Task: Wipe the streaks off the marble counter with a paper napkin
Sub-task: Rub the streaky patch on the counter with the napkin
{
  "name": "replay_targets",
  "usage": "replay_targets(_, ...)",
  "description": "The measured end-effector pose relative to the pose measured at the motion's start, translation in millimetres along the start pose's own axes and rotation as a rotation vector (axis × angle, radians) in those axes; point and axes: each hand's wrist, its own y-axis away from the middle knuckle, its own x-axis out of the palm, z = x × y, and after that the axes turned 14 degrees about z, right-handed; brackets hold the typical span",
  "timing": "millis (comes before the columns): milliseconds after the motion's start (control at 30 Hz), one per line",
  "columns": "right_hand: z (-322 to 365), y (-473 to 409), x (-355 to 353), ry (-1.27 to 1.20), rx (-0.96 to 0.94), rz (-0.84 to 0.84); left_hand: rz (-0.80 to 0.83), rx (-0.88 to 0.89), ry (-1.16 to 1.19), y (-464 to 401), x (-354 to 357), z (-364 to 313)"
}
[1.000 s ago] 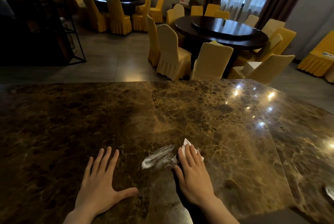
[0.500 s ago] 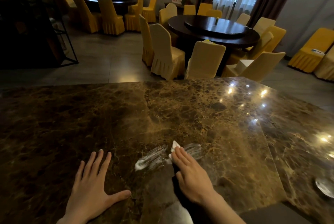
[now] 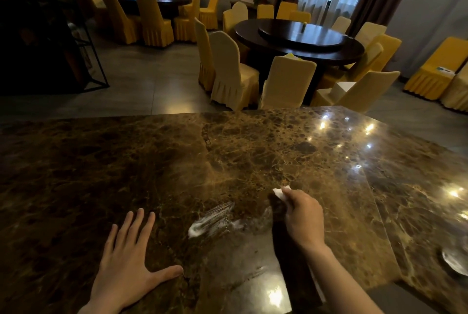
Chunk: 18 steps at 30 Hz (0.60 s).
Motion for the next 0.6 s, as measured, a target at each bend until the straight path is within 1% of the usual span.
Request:
replay_targets(67,-6,-1,7,0.068,0.005,0.149,0.005,-0.001,0.006,-1,0,0)
replay_targets(133,-7,6,19,0.148,-0.038,0.276,0.0,0.002,0.009,-1,0,-1)
replay_targets(200,-3,16,27,0.2,-0.094,0.324,0.001,-0.001,0.002,-1,0,0)
replay_targets(300,14,43,41,0.26,-0.233,0.374,0.002,-0.008,-0.01,-2,1,0)
replay_targets(367,21,60,47,0.281,-0.308,0.436,-0.002,-0.013,-0.017,-2,1,0)
replay_targets(433,13,59,40,0.341,-0.338,0.434,-0.014,-0.009,-0.009,-1,2,0)
replay_targets(467,5,53,33,0.374,-0.306,0.411,-0.015,-0.008,-0.006,-1,2,0)
replay_targets(500,-1,46,26,0.395,-0.234,0.386,-0.016,-0.007,-0.007,-1,2,0)
replay_targets(567,-6,32,19,0.373,-0.06,0.351,-0.016,-0.004,-0.013,0,1,0)
replay_targets(600,0,30,22,0.342,-0.012,0.339,-0.016,-0.004,-0.017,0,2,0)
